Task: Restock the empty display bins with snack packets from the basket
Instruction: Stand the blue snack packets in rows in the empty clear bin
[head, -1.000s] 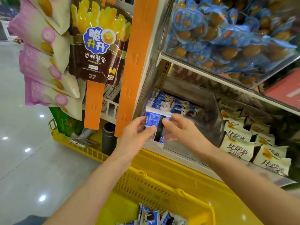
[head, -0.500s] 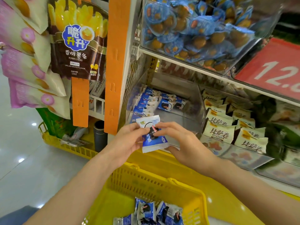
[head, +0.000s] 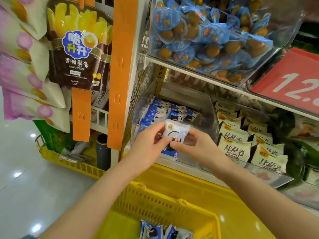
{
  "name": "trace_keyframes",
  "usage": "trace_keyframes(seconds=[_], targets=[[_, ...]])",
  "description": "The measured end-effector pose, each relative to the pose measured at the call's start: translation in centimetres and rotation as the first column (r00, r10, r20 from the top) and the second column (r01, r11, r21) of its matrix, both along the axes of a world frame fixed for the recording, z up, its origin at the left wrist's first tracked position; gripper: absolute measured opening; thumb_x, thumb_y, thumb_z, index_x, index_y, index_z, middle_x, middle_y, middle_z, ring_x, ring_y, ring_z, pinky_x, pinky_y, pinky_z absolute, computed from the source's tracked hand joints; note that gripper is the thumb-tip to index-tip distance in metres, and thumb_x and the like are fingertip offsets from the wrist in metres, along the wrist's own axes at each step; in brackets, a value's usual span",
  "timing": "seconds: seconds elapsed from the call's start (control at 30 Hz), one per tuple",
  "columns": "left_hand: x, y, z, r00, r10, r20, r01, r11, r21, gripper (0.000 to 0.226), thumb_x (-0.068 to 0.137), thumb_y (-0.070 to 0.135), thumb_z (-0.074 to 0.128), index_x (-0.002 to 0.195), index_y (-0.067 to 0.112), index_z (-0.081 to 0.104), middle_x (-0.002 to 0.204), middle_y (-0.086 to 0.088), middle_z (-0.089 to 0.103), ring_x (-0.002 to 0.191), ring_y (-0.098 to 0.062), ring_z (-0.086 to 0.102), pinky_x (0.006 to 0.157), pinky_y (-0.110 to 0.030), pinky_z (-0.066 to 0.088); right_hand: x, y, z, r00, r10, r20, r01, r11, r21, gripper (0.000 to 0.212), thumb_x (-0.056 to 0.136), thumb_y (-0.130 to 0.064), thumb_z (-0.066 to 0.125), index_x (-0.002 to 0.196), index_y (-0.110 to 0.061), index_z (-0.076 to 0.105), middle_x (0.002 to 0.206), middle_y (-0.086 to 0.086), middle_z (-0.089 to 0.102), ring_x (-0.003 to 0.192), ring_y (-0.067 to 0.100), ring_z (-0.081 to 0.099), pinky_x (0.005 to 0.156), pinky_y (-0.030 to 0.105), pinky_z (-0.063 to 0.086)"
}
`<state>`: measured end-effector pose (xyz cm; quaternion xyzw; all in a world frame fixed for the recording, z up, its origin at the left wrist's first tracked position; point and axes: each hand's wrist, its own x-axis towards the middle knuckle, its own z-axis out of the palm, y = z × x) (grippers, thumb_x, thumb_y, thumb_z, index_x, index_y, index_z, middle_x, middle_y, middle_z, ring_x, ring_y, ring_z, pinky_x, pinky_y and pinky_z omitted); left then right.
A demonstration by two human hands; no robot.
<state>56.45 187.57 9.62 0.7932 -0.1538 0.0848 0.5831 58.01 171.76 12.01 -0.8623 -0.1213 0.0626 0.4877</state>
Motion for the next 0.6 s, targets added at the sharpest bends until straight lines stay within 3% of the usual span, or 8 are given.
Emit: trace_keyframes(seconds=[0.07, 0.17, 0.27, 0.33, 0.47, 0.53, 0.6], targets=[[1.1, 0.1, 0.8, 0.998, -0.047, 0.042, 0.042, 0.993, 0.11, 0.019, 0.092, 0.017, 0.055, 0.09, 0.035, 0.047, 0.084, 0.018, 0.051, 0.076, 0.011, 0.051, 0.068, -0.002, 0.04, 1.2, -0.5, 0.7, 0.999, -0.007, 0.033, 0.007, 1.0, -0.007, 0.044, 0.071, -0.024, 0.079, 0.106, -0.035, 0.054, 0.096, -0.014, 0.068, 0.08, -0.006, 0.066, 0.062, 0.006, 0.049], [2.9, 0.2, 1.5, 0.997, -0.067, 0.033, 0.06, 0.982, 0.178, 0.025, 0.092, 0.025, 0.055, 0.116, 0.028, 0.049, 0.091, 0.021, 0.05, 0.081, 0.008, 0.05, 0.069, -0.001, 0.04, 2.9, -1.2, 1.7, 0.998, -0.004, 0.056, 0.006, 1.0, -0.024, 0.038, 0.065, -0.025, 0.082, 0.094, -0.031, 0.058, 0.085, -0.008, 0.071, 0.073, 0.004, 0.069, 0.058, 0.012, 0.052], [4.6, 0.3, 1.2, 0.997, -0.034, -0.068, 0.041, 0.994, 0.097, 0.042, 0.089, 0.033, 0.058, 0.129, 0.025, 0.047, 0.105, 0.015, 0.054, 0.091, 0.0, 0.054, 0.077, -0.011, 0.045, 4.4, -1.5, 1.7, 0.997, -0.068, 0.043, 0.064, 0.995, 0.079, 0.035, 0.061, -0.035, 0.081, 0.089, -0.027, 0.06, 0.078, -0.01, 0.072, 0.072, 0.005, 0.07, 0.056, 0.013, 0.053], [5.4, 0.5, 0.7, 0.986, -0.015, -0.168, 0.009, 0.999, -0.032, 0.038, 0.086, 0.031, 0.063, 0.121, 0.024, 0.051, 0.115, 0.005, 0.058, 0.1, -0.008, 0.057, 0.083, -0.021, 0.048, 5.1, -1.5, 1.3, 0.994, -0.108, 0.005, 0.108, 0.991, 0.077, 0.042, 0.058, -0.041, 0.078, 0.093, -0.028, 0.058, 0.084, -0.008, 0.071, 0.076, 0.003, 0.069, 0.059, 0.012, 0.053], [6.4, 1.0, 0.2, 0.999, 0.023, -0.046, -0.02, 0.998, 0.061, 0.026, 0.082, 0.023, 0.069, 0.1, 0.029, 0.051, 0.101, 0.008, 0.062, 0.085, -0.001, 0.059, 0.067, -0.012, 0.046, 5.8, -1.1, 1.0, 0.977, -0.04, 0.21, 0.085, 0.974, -0.211, 0.056, 0.067, -0.029, 0.081, 0.111, -0.034, 0.047, 0.104, -0.018, 0.06, 0.096, -0.006, 0.06, 0.082, 0.013, 0.049], [6.6, 1.1, 0.3, 1.0, 0.006, 0.027, -0.01, 0.988, 0.156, 0.024, 0.083, 0.024, 0.067, 0.1, 0.03, 0.052, 0.086, 0.018, 0.055, 0.073, 0.012, 0.053, 0.059, -0.004, 0.039, 5.9, -0.6, 1.4, 0.945, 0.073, 0.32, 0.042, 0.94, -0.337, 0.059, 0.067, -0.028, 0.081, 0.111, -0.042, 0.043, 0.099, -0.028, 0.055, 0.096, -0.016, 0.054, 0.084, 0.01, 0.043], [6.7, 1.1, 0.2, 0.997, 0.014, 0.081, -0.032, 0.974, 0.223, 0.026, 0.086, 0.025, 0.064, 0.108, 0.029, 0.053, 0.078, 0.024, 0.046, 0.069, 0.021, 0.046, 0.057, -0.003, 0.036, 6.3, -0.3, 1.3, 0.93, 0.156, 0.332, -0.002, 0.907, -0.421, 0.049, 0.07, -0.03, 0.079, 0.106, -0.043, 0.049, 0.096, -0.03, 0.055, 0.096, -0.014, 0.052, 0.086, 0.011, 0.039]])
